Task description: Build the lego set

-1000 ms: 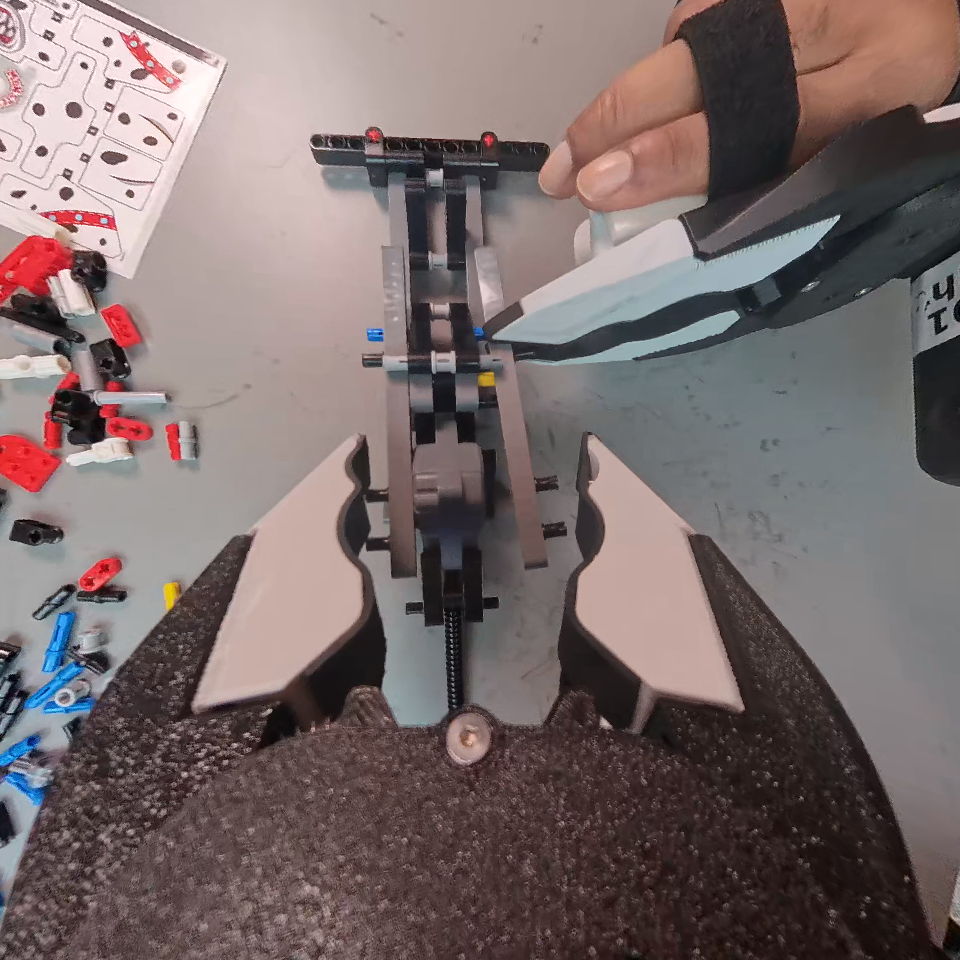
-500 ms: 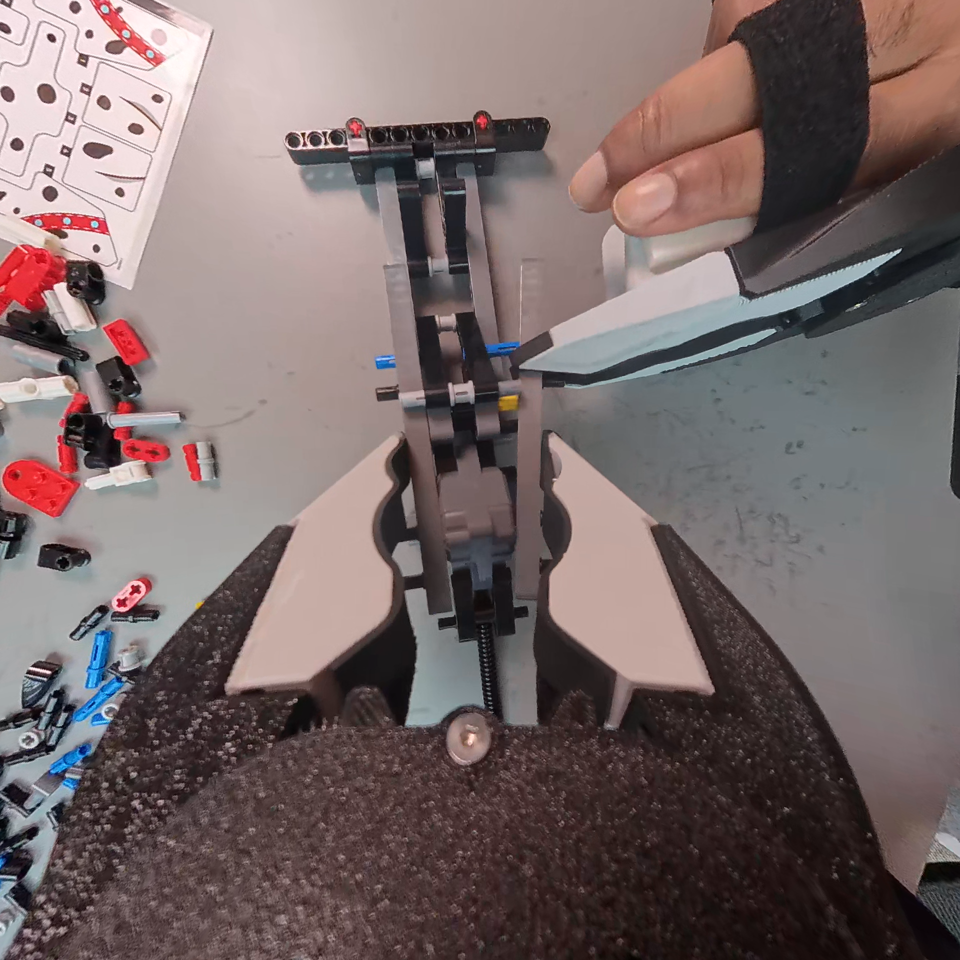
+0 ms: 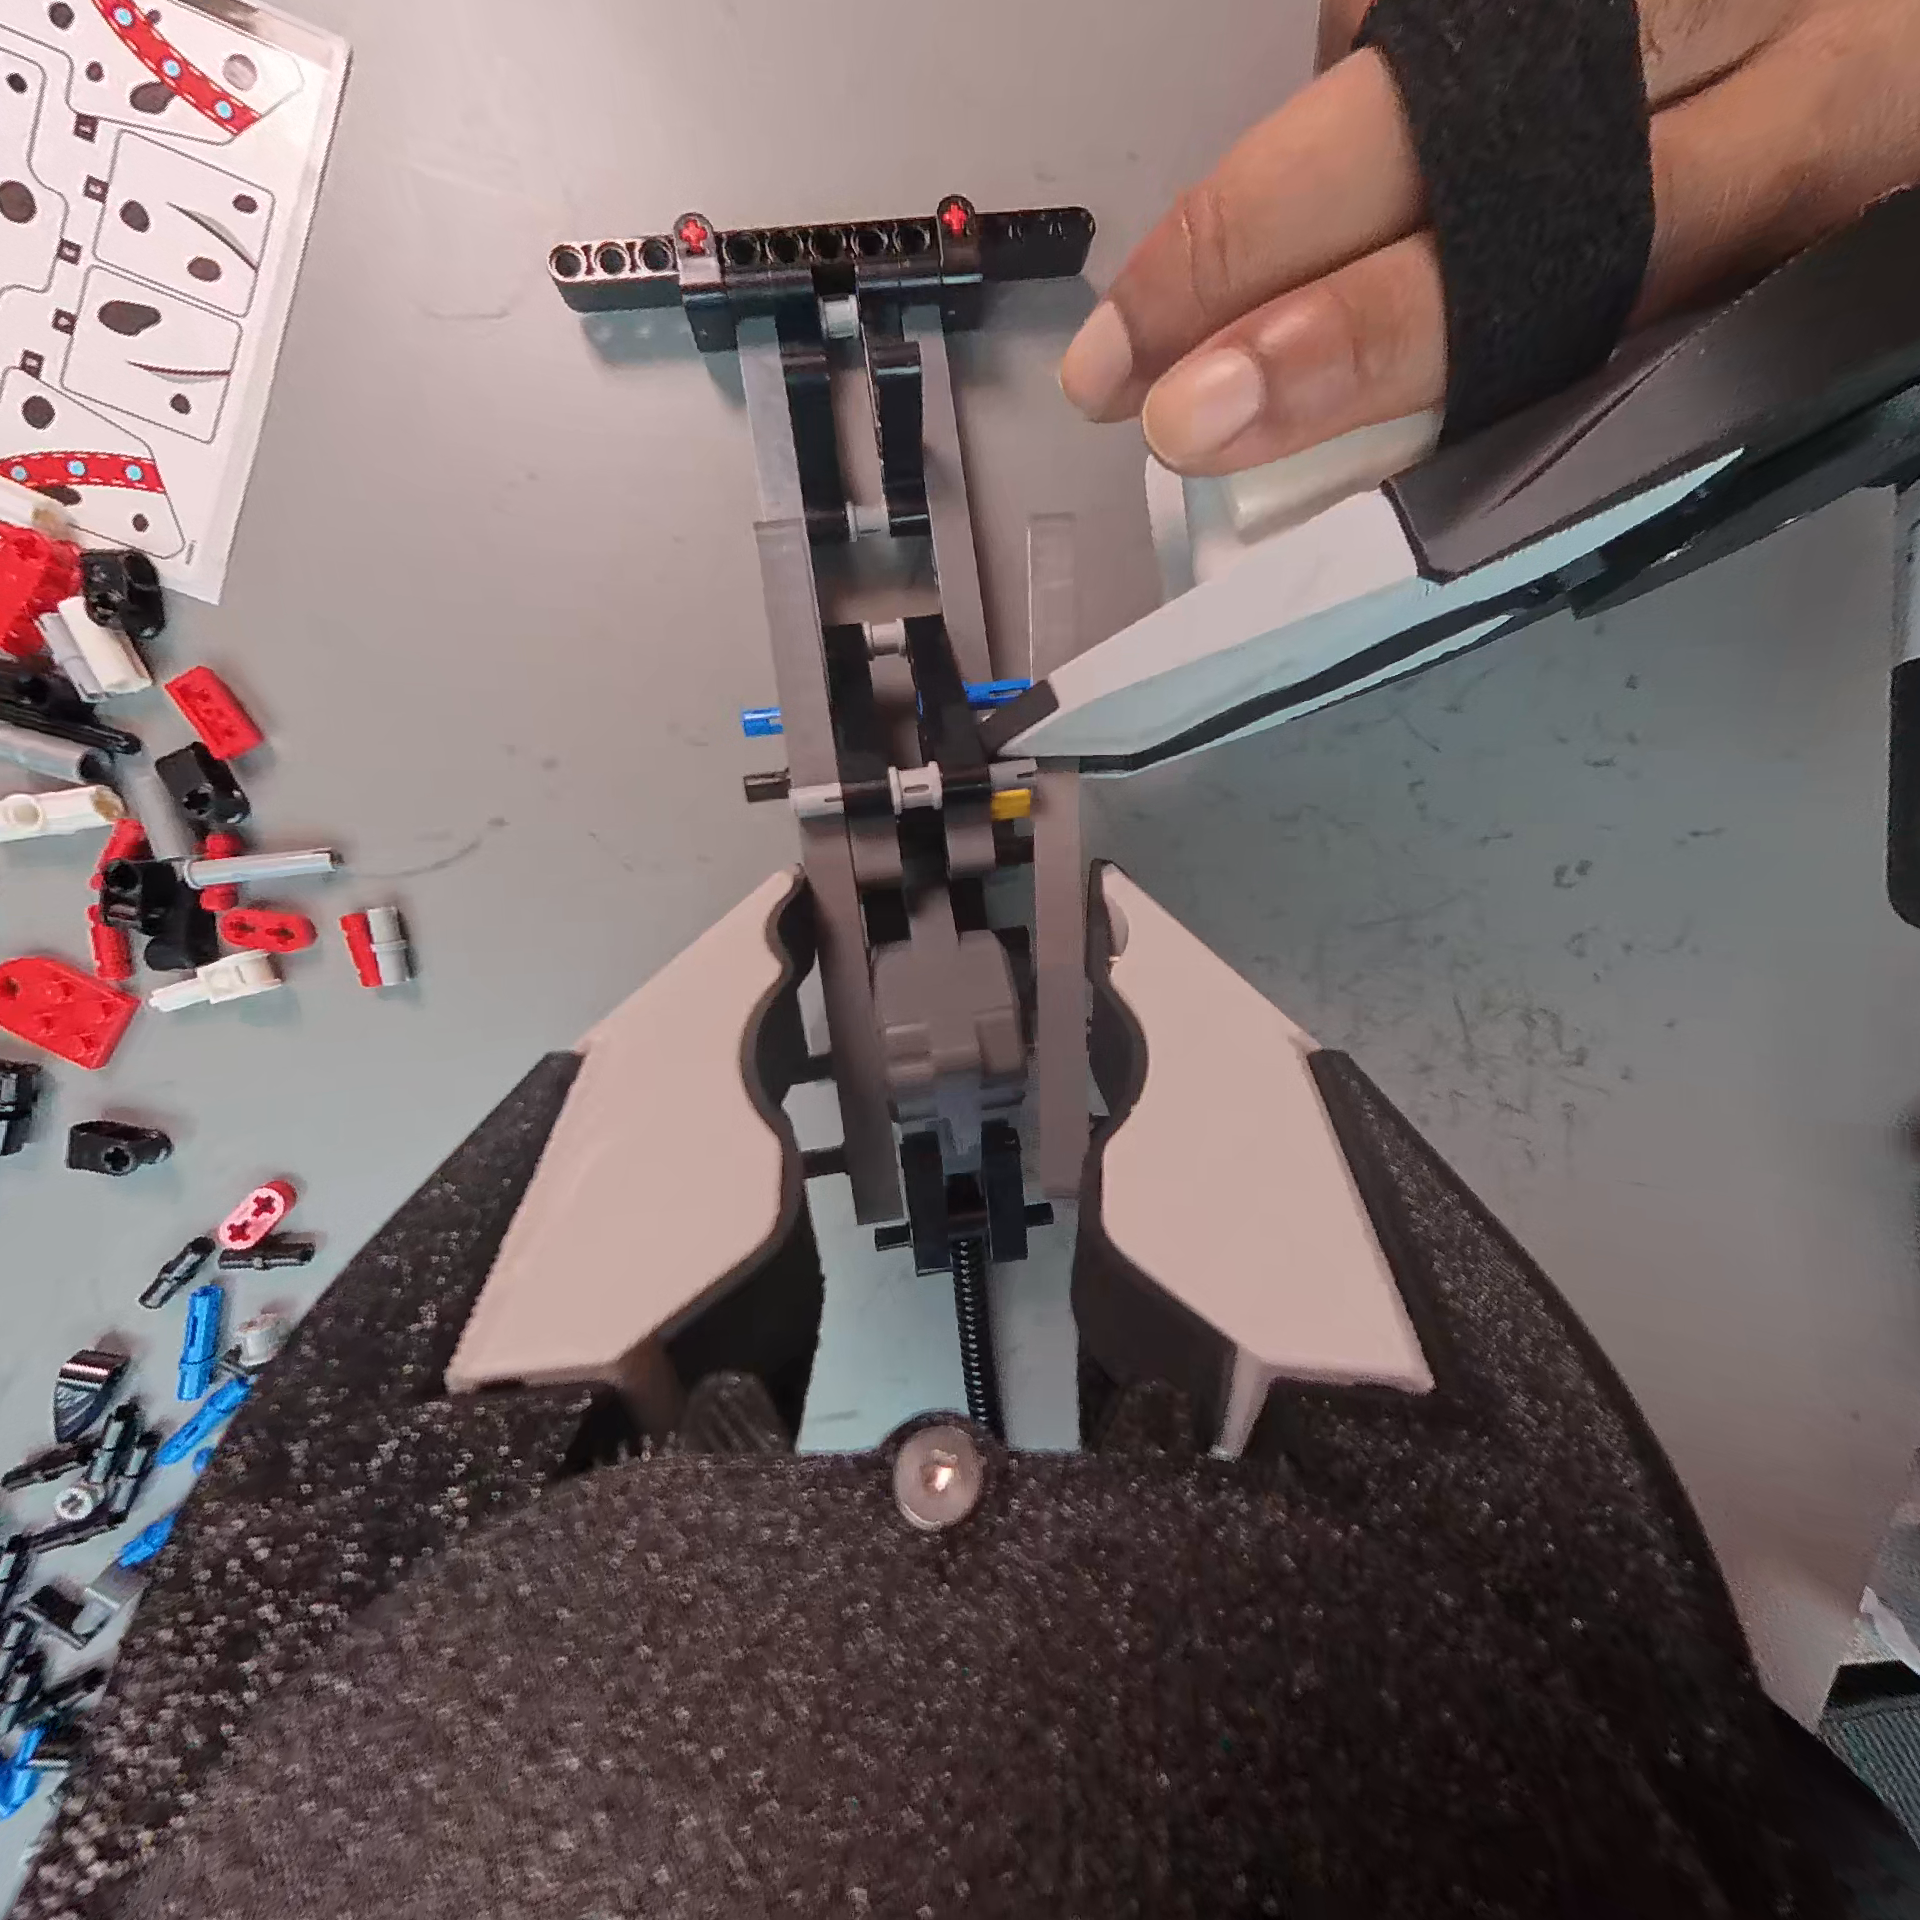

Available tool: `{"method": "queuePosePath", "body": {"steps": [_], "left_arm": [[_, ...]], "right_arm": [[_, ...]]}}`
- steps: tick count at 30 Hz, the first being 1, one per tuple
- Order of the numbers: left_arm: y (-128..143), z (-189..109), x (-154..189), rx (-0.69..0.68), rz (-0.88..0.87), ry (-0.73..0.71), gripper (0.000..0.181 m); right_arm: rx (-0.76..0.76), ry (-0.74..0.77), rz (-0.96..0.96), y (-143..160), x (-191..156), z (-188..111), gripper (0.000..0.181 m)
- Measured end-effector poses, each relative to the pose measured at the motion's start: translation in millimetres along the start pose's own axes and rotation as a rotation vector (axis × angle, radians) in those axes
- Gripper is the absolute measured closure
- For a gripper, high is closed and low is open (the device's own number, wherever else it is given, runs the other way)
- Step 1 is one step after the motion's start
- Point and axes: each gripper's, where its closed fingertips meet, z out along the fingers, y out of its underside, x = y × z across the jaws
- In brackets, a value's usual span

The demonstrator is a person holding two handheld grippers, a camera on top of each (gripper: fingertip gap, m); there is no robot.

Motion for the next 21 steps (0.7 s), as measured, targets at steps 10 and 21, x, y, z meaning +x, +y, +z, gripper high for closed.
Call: {"method": "queuePosePath", "body": {"steps": [10, 21], "left_arm": [[-1, 2, -1, -0.016, -0.006, -0.029, 0.129], [-1, 1, 1, -0.009, -0.012, -0.016, 0.129]], "right_arm": [[0.011, -0.008, 0.011, 1, -1, 0, 0.173], [0.074, -0.079, 0.031, 5, -1, -9, 0.174]]}}
